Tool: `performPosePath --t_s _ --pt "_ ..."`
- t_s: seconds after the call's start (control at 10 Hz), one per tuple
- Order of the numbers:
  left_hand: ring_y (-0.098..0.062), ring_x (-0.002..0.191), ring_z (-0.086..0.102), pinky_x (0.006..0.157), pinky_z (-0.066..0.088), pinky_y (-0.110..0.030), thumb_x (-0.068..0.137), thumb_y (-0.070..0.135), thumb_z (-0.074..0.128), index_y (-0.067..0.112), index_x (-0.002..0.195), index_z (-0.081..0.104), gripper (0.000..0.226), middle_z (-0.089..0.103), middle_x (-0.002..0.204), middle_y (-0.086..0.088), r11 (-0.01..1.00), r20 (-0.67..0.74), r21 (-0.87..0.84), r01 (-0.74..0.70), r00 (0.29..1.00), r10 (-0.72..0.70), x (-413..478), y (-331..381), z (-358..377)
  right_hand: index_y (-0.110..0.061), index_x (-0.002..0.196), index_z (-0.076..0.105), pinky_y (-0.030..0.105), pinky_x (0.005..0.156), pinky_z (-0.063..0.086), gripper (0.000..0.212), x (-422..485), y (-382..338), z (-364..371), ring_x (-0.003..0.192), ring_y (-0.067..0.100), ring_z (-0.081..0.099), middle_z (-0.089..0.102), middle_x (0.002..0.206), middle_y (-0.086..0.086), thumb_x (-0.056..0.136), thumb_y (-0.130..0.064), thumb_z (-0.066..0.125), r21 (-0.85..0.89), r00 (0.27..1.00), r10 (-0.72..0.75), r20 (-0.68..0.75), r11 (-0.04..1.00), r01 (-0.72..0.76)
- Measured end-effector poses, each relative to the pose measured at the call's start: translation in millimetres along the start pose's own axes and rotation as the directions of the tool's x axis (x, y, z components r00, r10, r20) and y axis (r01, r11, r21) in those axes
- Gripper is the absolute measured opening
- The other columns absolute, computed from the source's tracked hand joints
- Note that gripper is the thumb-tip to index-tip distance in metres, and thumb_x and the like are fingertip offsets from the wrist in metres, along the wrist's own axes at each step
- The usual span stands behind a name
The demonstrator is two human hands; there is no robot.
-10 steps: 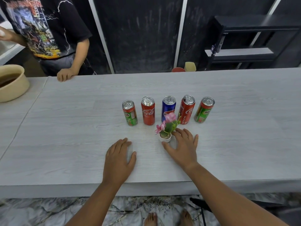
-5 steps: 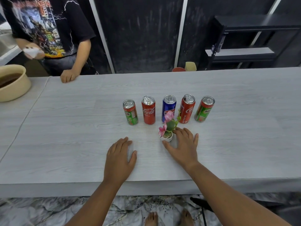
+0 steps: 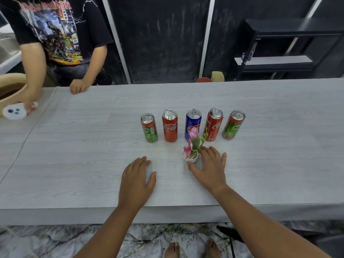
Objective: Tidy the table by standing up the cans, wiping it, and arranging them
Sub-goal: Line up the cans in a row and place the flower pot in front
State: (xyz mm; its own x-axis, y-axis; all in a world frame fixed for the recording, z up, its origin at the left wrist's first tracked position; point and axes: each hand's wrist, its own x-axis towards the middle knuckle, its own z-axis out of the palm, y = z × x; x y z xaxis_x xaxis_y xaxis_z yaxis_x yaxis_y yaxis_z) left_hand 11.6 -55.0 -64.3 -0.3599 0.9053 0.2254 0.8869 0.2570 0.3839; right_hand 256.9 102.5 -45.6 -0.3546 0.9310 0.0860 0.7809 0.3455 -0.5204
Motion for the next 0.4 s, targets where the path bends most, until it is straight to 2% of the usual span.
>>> performPosePath --t_s 0.2,0.3,0.4 --pt "-0.018 0.15 0.047 0.126 0.037 -0.047 0.105 0.052 0.051 0.023 0.147 0.061 0.051 0.056 0.159 0.003 1.0 -0.012 0.001 -0.006 1.0 0.006 -0.4 0.7 1.1 -0.028 0.139 0.061 0.063 0.13 -0.002 0.058 -0.9 1.1 -2.2 0.155 0.024 0.035 0.061 0.146 -0.006 0.091 -0.06 0.067 0.038 1.0 -0.001 -0.014 0.999 0.001" --pt "-0.021 0.149 0.049 0.125 0.039 -0.049 0.105 0.05 0.054 0.02 0.145 0.063 0.051 0.057 0.158 0.0 1.0 -0.022 0.01 -0.017 1.0 0.017 1.6 0.0 1.7 -0.027 0.142 0.057 0.061 0.13 -0.004 0.061 0.2 0.8 -5.3 0.155 0.023 0.035 0.059 0.148 -0.006 0.092 -0.061 0.068 0.045 1.0 -0.009 0.01 0.999 0.009" --pt "-0.027 0.146 0.054 0.122 0.043 -0.052 0.104 0.049 0.053 0.015 0.143 0.066 0.053 0.06 0.156 -0.005 0.999 -0.019 0.032 -0.024 1.0 0.024 2.5 3.8 -0.1 -0.025 0.144 0.052 0.056 0.132 0.002 0.068 -5.9 6.5 -12.2 0.148 0.019 0.042 0.056 0.147 -0.006 0.092 -0.064 0.068 0.075 1.0 -0.016 0.01 0.997 0.015"
